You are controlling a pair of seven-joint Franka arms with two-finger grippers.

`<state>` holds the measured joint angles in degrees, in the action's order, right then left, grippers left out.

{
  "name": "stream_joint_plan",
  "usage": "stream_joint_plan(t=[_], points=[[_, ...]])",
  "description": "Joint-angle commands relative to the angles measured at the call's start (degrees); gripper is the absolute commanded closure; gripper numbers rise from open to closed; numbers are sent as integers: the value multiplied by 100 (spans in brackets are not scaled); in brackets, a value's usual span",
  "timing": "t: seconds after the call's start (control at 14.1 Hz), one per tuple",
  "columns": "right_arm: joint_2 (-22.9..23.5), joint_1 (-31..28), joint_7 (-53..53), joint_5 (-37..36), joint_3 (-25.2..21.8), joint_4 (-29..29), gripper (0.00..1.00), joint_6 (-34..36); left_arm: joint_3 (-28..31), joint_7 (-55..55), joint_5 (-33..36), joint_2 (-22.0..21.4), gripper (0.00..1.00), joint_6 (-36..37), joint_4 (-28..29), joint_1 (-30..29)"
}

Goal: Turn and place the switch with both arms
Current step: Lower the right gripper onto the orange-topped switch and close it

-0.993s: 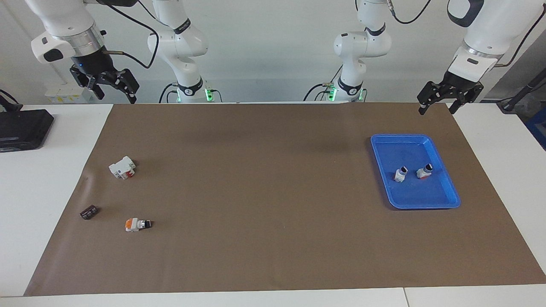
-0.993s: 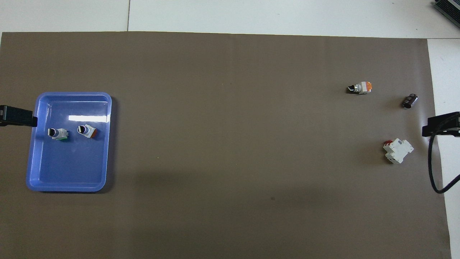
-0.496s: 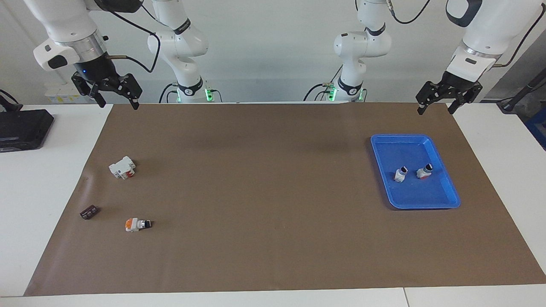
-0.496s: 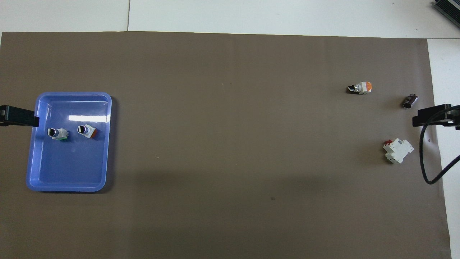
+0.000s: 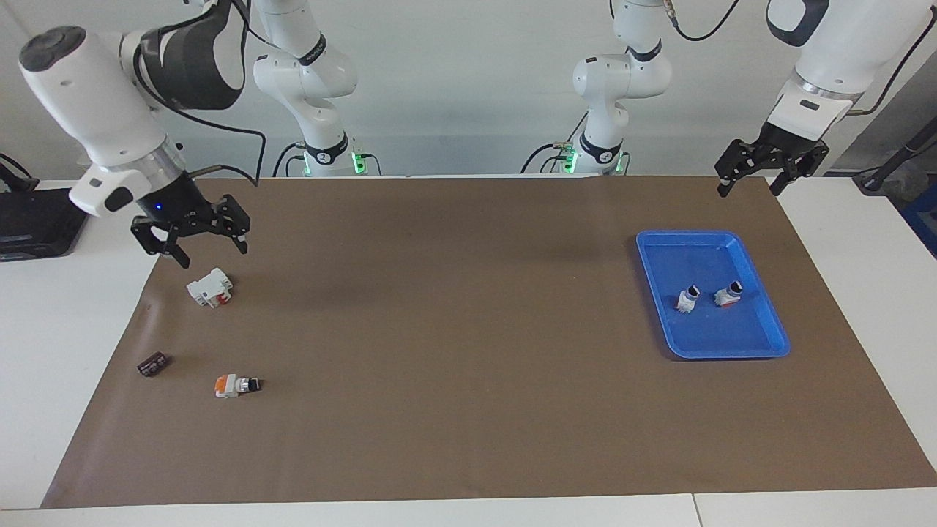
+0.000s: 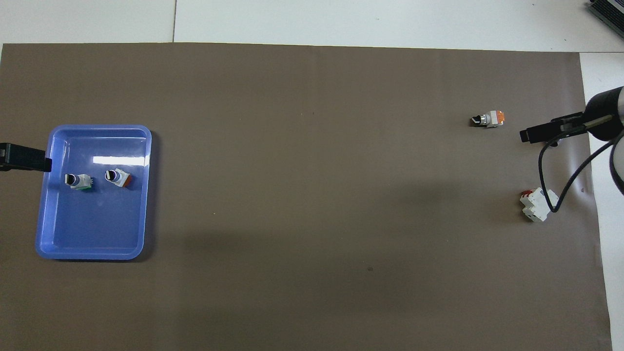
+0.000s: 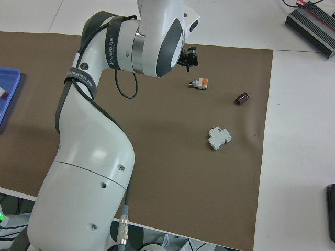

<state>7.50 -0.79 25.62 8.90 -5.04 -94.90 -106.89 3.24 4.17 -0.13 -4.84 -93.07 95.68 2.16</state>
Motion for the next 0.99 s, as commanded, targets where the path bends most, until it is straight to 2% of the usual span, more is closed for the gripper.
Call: stream_joint_plan(t=[0.0,0.5,0.71,0.92], points=[[627,-97,1632,278,46,103,0,-357,-16,67,13,-88,0,-1,65,-49],[1761,-141,5534,199,38,226,0,-1886,-16,40,13,-105,0,25,91,-49],[2403,-466,6953,261,55,621,0,-2116,-16,23,13,-123,0,8,100,-58],[2554,-484,7683,208,46,640,0,-2160,-16,14,13,-123,0,-1,100,-49]])
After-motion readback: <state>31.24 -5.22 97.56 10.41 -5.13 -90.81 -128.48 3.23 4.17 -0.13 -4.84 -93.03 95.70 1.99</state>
